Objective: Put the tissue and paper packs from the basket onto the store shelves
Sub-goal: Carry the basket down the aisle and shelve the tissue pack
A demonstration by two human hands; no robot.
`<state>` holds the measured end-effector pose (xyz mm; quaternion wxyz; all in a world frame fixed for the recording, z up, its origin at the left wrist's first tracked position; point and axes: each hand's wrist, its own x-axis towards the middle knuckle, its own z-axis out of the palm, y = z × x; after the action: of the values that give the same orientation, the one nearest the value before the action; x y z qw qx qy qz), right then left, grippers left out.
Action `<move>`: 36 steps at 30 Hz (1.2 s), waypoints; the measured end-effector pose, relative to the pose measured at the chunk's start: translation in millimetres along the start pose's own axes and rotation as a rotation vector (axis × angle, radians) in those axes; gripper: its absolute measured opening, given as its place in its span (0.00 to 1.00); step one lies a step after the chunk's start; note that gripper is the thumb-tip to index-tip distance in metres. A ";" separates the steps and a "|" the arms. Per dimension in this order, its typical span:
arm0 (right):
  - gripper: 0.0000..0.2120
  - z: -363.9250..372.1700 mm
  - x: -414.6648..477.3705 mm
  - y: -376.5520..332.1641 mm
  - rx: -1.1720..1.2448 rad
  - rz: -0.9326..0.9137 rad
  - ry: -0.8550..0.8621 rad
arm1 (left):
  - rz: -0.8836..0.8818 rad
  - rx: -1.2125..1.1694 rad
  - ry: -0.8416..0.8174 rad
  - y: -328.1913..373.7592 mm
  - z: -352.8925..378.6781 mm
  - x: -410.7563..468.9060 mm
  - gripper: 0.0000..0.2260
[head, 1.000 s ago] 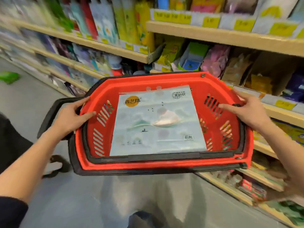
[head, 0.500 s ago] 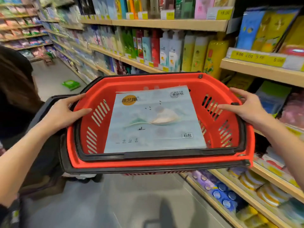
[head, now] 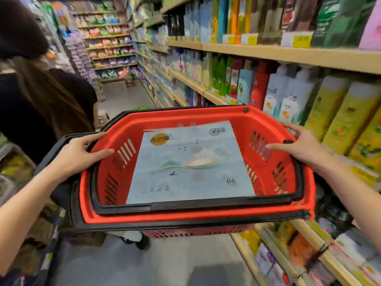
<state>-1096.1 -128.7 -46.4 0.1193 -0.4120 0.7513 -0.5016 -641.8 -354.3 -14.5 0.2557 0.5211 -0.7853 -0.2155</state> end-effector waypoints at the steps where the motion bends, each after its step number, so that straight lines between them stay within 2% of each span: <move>1: 0.41 7.3 19.8 -0.2 -0.006 -0.025 -0.011 | -0.026 0.006 0.024 -2.3 1.1 6.0 0.28; 6: 0.34 42.2 104.8 -17.7 0.005 -0.107 -0.092 | -0.112 0.004 0.121 -17.9 7.1 41.7 0.28; 9: 0.41 70.6 157.3 -21.1 0.002 -0.142 -0.123 | -0.147 0.022 0.167 -23.6 14.1 74.0 0.27; 10: 0.44 81.0 174.0 -20.8 -0.006 -0.147 -0.133 | -0.159 0.026 0.167 -26.5 17.0 87.2 0.27; 11: 0.43 91.8 192.0 -18.0 -0.005 -0.129 -0.152 | -0.169 0.028 0.161 -31.2 20.2 100.9 0.27; 14: 0.32 126.2 236.4 -17.1 -0.029 -0.125 -0.164 | -0.175 0.045 0.167 -52.7 30.8 148.0 0.26; 18: 0.34 163.5 295.2 -15.0 -0.047 -0.087 -0.209 | -0.188 0.032 0.155 -71.1 40.6 212.7 0.28; 21: 0.40 186.5 337.8 -15.0 -0.059 -0.081 -0.214 | -0.217 0.021 0.145 -75.6 45.6 256.7 0.28; 25: 0.34 210.6 390.3 -19.1 -0.080 -0.083 -0.214 | -0.219 0.006 0.148 -79.2 53.9 308.5 0.28; 27: 0.35 220.4 414.9 -21.4 -0.101 -0.095 -0.230 | -0.219 0.001 0.154 -80.1 60.5 333.2 0.28; 30: 0.46 235.0 456.5 -17.2 -0.107 -0.127 -0.246 | -0.232 -0.007 0.156 -84.1 71.3 366.8 0.28; 33: 0.39 246.6 499.8 -15.5 -0.137 -0.123 -0.268 | -0.247 -0.034 0.158 -85.8 76.5 397.9 0.32; 36: 0.47 257.6 530.3 -22.8 -0.153 -0.196 -0.265 | -0.251 -0.058 0.171 -82.5 76.9 423.9 0.30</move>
<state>-1267.3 -692.9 -23.4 0.1361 -0.5535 0.7212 -0.3936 -769.8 -772.4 -49.1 0.3076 0.6238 -0.6829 -0.2234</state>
